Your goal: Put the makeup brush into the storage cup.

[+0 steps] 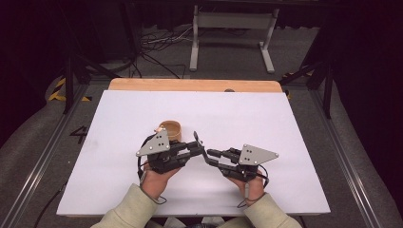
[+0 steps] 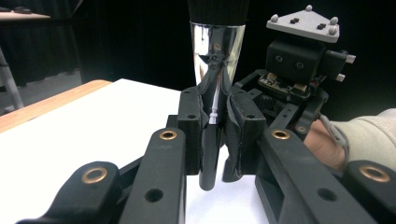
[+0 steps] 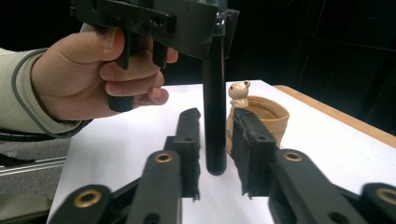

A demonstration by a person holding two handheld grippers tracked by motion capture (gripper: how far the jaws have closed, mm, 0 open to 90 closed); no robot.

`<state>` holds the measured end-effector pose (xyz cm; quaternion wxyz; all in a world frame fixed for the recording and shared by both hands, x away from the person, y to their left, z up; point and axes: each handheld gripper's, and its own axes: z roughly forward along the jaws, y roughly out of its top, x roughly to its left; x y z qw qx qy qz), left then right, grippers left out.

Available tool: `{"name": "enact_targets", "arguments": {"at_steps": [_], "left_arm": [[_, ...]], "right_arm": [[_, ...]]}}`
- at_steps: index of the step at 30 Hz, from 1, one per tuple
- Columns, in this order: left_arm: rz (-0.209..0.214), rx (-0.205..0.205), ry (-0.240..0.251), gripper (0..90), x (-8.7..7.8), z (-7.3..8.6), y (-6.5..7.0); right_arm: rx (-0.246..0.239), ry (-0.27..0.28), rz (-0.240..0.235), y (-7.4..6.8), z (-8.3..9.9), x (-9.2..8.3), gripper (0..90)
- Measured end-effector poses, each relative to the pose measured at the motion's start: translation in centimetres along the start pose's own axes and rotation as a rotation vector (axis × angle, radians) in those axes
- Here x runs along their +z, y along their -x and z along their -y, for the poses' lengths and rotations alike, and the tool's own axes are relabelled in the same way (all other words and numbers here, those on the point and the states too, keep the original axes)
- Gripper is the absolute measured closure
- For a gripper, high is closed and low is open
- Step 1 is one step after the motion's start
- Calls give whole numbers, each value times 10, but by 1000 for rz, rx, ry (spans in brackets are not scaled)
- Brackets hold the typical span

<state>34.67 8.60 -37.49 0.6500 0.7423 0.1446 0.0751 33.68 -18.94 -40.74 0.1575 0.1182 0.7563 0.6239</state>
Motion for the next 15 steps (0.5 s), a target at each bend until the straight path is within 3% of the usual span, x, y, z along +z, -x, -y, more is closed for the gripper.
{"name": "enact_targets", "arguments": {"at_steps": [9,10,11,15], "left_arm": [[-22,-13,5,776,-9,-3,-7],[-25,-13,5,776,-11,-3,-8],[-29,-14,5,776,-12,-3,-9],[-42,-21,10,776,-16,-4,-12]], "right_arm": [[9,-1,31,1,-5,-10,477],[17,-3,54,3,-6,-12,388],[17,-3,54,3,-6,-12,388],[49,-3,104,6,-7,-18,222]]}}
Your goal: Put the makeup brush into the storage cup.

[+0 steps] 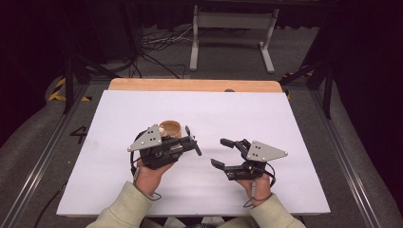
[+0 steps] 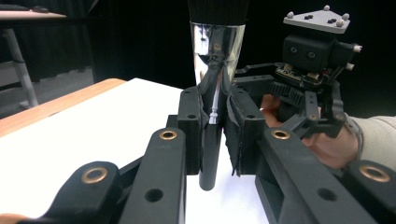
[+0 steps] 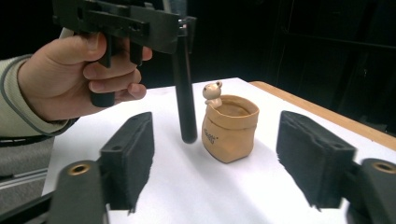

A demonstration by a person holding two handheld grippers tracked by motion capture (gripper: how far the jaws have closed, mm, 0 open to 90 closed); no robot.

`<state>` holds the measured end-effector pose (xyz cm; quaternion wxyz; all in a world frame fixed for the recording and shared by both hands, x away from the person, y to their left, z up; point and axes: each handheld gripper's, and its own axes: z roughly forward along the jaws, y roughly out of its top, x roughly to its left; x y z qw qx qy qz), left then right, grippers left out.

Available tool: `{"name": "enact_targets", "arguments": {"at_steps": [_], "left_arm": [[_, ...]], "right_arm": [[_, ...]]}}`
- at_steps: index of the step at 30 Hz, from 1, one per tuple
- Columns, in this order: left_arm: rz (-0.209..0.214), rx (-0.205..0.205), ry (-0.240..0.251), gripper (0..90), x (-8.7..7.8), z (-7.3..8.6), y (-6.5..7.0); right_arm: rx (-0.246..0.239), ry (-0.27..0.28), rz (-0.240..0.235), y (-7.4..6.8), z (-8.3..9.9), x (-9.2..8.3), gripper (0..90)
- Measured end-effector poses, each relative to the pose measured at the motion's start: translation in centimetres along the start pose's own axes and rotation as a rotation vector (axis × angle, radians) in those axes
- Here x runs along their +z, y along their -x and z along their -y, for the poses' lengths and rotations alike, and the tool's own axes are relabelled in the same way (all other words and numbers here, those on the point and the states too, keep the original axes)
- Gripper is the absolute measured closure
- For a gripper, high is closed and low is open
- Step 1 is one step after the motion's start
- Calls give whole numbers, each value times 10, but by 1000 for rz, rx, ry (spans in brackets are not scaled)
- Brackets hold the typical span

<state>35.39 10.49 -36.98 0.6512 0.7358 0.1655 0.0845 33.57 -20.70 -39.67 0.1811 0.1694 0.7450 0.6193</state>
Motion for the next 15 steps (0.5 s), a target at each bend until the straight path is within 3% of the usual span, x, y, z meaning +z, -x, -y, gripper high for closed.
{"name": "enact_targets", "arguments": {"at_steps": [5,7,12,15], "left_arm": [[-20,1,4,775,-5,-1,-5],[-23,-4,6,775,-7,0,-8],[-36,-6,5,775,-9,0,-10],[-73,0,6,775,-12,-1,-12]], "right_arm": [[-3,7,52,3,-1,-9,129],[11,3,95,5,-2,-14,37],[22,14,110,8,0,-22,40],[19,12,128,10,0,-28,30]]}}
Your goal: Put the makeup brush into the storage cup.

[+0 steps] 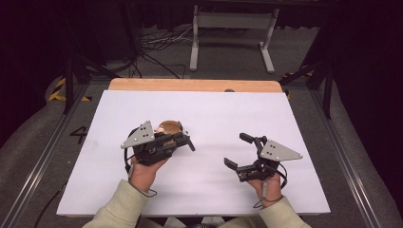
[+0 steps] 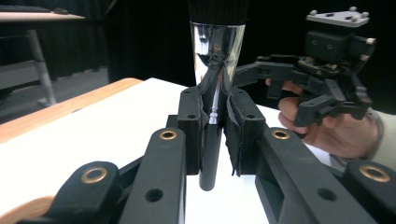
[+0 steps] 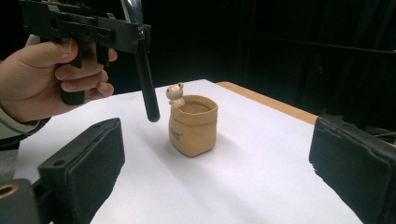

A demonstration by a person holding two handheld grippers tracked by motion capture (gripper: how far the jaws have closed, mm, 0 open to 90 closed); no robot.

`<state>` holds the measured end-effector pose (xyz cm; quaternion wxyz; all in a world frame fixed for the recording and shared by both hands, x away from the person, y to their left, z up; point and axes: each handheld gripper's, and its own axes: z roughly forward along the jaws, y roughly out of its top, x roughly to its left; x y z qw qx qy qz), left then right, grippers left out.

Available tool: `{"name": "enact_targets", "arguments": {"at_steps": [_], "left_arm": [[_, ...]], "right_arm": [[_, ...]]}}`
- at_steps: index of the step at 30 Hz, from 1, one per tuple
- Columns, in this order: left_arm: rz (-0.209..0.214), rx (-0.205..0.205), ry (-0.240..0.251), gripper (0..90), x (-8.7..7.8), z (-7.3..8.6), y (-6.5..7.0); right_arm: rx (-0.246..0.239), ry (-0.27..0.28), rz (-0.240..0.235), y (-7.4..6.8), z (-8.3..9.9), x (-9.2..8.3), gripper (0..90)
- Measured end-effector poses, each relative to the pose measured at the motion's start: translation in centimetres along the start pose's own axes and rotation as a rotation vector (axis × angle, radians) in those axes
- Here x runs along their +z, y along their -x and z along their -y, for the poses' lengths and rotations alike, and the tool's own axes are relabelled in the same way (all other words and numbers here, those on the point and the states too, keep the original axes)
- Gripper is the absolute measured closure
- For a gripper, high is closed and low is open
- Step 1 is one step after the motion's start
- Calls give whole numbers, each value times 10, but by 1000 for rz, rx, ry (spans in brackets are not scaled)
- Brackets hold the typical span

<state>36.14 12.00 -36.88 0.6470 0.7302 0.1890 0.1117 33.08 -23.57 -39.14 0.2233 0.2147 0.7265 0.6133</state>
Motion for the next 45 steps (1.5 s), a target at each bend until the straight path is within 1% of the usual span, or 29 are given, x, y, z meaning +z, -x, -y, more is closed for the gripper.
{"name": "enact_targets", "arguments": {"at_steps": [2,5,8,9,14,15,17,18,21,23,24,25,27,30,33,39,44,45], "left_arm": [[-28,-13,-5,776,-1,0,-1],[-72,-14,-9,776,-4,-1,-6],[-95,-19,-11,777,-6,-1,-8],[-108,-14,-11,777,-7,-1,-9],[-150,-23,-7,777,-11,0,-14],[-162,-19,-5,776,-12,-1,-15],[-187,-25,1,775,-14,0,-16],[-198,-31,-4,775,-14,0,-17],[-238,-26,-5,775,-15,0,-18],[-251,-32,2,775,-16,-1,-20],[-251,-32,2,775,-16,-1,-20],[-260,-40,6,775,-17,-1,-21],[-274,-41,9,775,-18,-2,-25],[-291,-55,15,775,-18,-2,-27],[-318,-72,13,773,-19,-2,-29],[-365,-83,12,774,-17,-1,-33],[-407,-83,8,773,-14,-1,-33],[-422,-80,10,773,-13,-1,-33]], "right_arm": [[1,-3,10,1,0,-3,24],[0,-1,24,4,1,-8,15],[-5,-12,39,6,3,-13,4],[-8,-19,43,7,3,-14,4],[-9,-26,52,7,6,-17,4],[-12,-30,55,7,6,-18,4],[-18,-34,62,7,7,-18,4],[-20,-34,66,7,8,-19,3],[-21,-41,82,7,11,-19,3],[-16,-44,89,8,13,-20,3],[-16,-44,89,8,13,-20,3],[-13,-43,94,9,14,-21,3],[-14,-45,107,9,14,-23,2],[-12,-39,120,10,15,-28,0],[-7,-36,131,12,16,-31,0],[8,-33,137,13,18,-32,0],[12,-37,140,13,19,-32,0],[11,-35,141,13,19,-33,0]]}}
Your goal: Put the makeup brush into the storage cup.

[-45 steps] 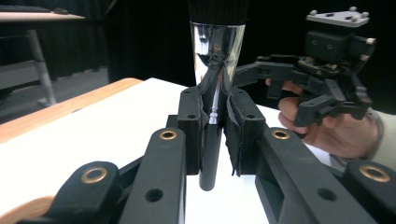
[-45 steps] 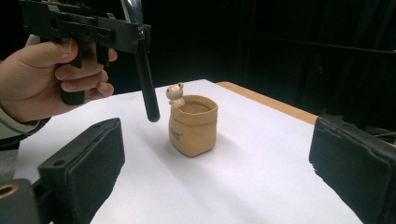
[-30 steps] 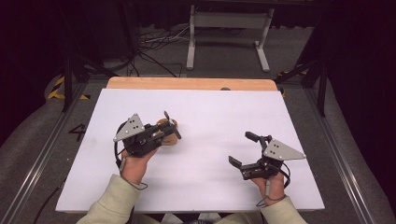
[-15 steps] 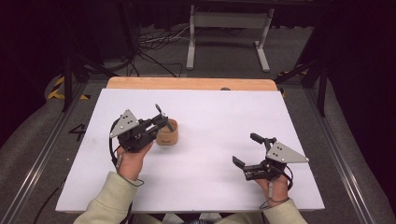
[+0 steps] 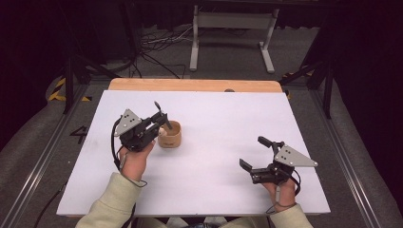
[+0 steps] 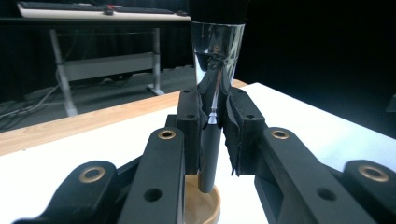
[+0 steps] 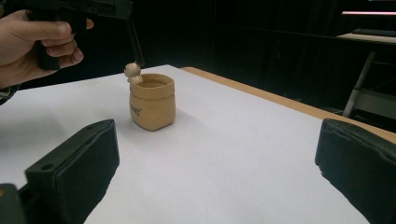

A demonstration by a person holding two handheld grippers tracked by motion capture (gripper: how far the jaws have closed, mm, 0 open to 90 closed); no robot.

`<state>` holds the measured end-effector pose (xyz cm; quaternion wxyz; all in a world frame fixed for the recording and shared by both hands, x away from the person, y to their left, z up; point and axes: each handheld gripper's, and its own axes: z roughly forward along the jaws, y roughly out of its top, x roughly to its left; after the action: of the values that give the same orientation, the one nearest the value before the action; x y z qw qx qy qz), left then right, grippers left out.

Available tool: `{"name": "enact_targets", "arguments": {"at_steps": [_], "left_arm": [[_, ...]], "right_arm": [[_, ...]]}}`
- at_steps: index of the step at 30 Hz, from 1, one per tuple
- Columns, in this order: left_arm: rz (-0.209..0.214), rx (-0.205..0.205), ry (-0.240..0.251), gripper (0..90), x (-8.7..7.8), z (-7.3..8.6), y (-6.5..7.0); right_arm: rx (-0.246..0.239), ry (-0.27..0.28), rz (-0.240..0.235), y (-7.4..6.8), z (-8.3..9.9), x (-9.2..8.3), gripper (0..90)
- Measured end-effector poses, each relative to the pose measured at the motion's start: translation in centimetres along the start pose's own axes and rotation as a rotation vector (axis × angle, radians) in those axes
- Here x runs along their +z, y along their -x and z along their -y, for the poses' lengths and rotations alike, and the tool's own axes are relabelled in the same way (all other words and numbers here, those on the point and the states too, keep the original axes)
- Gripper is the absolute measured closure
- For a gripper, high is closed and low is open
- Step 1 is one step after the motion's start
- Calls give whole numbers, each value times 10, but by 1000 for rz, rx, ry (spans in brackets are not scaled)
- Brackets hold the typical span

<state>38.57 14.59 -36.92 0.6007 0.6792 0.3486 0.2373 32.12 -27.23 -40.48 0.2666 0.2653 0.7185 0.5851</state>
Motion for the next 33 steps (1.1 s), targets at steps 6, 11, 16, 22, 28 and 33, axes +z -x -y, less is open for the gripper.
{"name": "enact_targets", "arguments": {"at_steps": [6,11,16,22,28,33], "left_arm": [[-18,0,-6,772,3,1,-1],[-16,-4,-1,771,8,3,-2],[-16,-3,-5,772,11,7,-4],[-6,-4,-28,773,17,14,-8],[-1,-1,-57,773,21,18,-9],[10,3,-80,773,25,21,-8]], "right_arm": [[14,0,1,0,1,-1,0],[16,-5,0,0,2,0,0],[17,-7,-2,0,2,1,1],[25,-6,-12,-1,2,2,1],[27,-9,-18,-1,3,2,1],[32,-10,-18,0,3,2,1]]}}
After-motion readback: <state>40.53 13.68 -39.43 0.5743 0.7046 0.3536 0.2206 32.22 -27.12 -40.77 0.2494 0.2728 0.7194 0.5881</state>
